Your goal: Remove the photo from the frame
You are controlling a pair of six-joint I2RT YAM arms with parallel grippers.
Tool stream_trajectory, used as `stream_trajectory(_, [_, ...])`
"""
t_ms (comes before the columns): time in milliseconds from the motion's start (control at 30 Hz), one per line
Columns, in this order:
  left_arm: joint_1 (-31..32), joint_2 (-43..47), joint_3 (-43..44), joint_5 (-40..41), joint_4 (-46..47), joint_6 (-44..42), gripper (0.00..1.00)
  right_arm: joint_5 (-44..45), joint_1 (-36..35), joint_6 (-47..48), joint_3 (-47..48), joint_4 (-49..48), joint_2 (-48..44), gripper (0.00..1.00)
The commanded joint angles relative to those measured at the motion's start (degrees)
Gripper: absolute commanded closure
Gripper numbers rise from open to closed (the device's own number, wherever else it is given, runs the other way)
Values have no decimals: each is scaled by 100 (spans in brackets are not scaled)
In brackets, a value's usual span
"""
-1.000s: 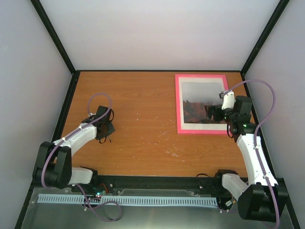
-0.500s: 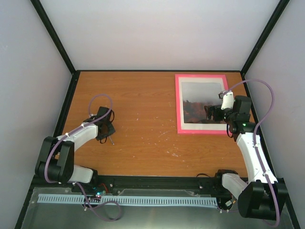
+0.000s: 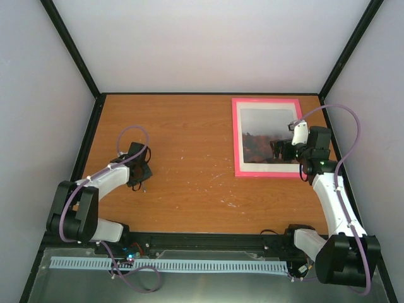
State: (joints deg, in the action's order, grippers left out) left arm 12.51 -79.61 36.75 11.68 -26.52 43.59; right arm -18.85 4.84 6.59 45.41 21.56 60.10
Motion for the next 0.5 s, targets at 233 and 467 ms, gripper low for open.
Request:
stream_trajectory(233, [-65,998,579,-38,-701,-27,23,-87,12,208,-44,-110,226,0])
stream_trajectory(467, [-65,1976,1139,-1659,485,-1341,4,-1618,-10,2506,357,1146,371,0])
